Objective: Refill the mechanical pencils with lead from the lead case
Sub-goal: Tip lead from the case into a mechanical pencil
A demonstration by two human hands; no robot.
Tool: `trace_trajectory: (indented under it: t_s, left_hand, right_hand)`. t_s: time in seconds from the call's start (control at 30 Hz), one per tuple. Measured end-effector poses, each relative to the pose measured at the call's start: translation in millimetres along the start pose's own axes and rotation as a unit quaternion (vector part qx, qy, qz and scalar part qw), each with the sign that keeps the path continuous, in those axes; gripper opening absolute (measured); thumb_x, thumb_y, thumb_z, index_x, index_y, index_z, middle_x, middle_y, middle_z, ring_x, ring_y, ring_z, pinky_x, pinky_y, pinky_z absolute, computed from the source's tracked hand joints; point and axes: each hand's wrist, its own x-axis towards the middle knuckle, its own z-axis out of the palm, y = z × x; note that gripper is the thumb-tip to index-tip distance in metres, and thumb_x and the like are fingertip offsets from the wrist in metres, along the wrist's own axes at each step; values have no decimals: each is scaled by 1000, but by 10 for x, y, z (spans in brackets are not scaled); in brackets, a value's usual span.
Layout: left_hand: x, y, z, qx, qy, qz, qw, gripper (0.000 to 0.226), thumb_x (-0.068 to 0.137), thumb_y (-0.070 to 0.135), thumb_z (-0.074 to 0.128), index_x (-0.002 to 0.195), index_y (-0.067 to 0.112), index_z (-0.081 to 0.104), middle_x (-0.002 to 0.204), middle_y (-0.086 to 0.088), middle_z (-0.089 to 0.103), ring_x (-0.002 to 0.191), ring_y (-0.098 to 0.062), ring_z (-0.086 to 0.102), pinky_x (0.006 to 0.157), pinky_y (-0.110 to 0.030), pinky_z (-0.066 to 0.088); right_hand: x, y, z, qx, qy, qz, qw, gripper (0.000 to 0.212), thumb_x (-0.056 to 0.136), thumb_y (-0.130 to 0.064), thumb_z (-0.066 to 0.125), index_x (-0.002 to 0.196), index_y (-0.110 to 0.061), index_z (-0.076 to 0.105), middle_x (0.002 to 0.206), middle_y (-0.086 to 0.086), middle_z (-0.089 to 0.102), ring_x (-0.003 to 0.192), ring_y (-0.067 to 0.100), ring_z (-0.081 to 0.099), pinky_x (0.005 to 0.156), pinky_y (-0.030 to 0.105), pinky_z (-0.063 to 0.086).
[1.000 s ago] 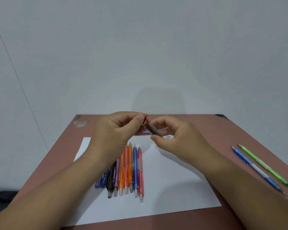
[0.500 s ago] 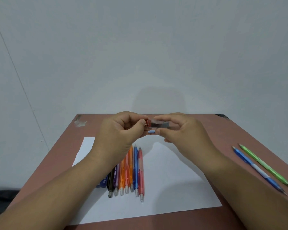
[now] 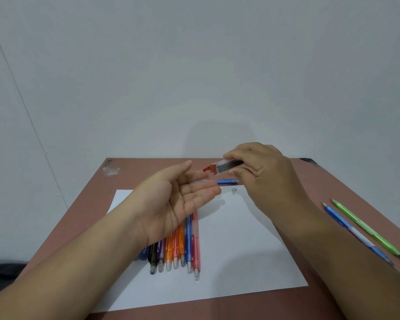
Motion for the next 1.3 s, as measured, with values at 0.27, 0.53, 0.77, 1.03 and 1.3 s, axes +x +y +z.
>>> trace_trajectory:
  t_s: [0.27, 0.53, 0.77, 1.03, 1.3]
  left_hand:
    - [-50, 32, -29, -9, -46, -55, 997, 63, 104, 43, 42, 131, -14, 51, 121, -34, 64, 112, -43, 66, 96, -44, 52]
    - [-49, 37, -14, -27, -47, -59, 997, 71, 102, 48, 44, 130, -18, 46, 120, -40, 62, 110, -46, 66, 91, -48, 55]
    - [-33, 42, -39, -24, -47, -58, 997, 74, 101, 50, 44, 130, -18, 49, 121, -39, 62, 112, -46, 65, 95, -49, 52]
    - [-32, 51, -42, -19, -40, -54, 998, 74, 100, 51, 45, 127, -18, 50, 119, -39, 62, 111, -47, 66, 94, -49, 52]
    - [-21, 59, -49, -20, -41, -55, 997, 76, 99, 52, 45, 127, -19, 51, 120, -39, 62, 112, -47, 65, 95, -49, 52]
  right_hand:
    - [3, 2, -60, -4, -92, 3, 996, 86, 97, -11, 64, 149, -61, 17, 98, -10, 58, 93, 11, 51, 83, 21, 48]
    - [11, 67, 8, -27, -87, -97, 991, 74, 91, -2, 70, 146, -44, 47, 100, -9, 63, 90, 16, 50, 76, 33, 53]
    - [10, 112, 30, -30, -77, -122, 989, 59, 88, 3, 73, 137, -29, 63, 102, -6, 65, 90, 21, 54, 75, 40, 55]
    - [35, 62, 20, -9, -100, -78, 992, 84, 94, -8, 67, 151, -57, 28, 98, -14, 58, 90, 13, 48, 78, 33, 52]
    - [41, 62, -7, -6, -103, -59, 993, 92, 95, -12, 66, 151, -61, 12, 99, -7, 61, 94, 16, 49, 80, 30, 49]
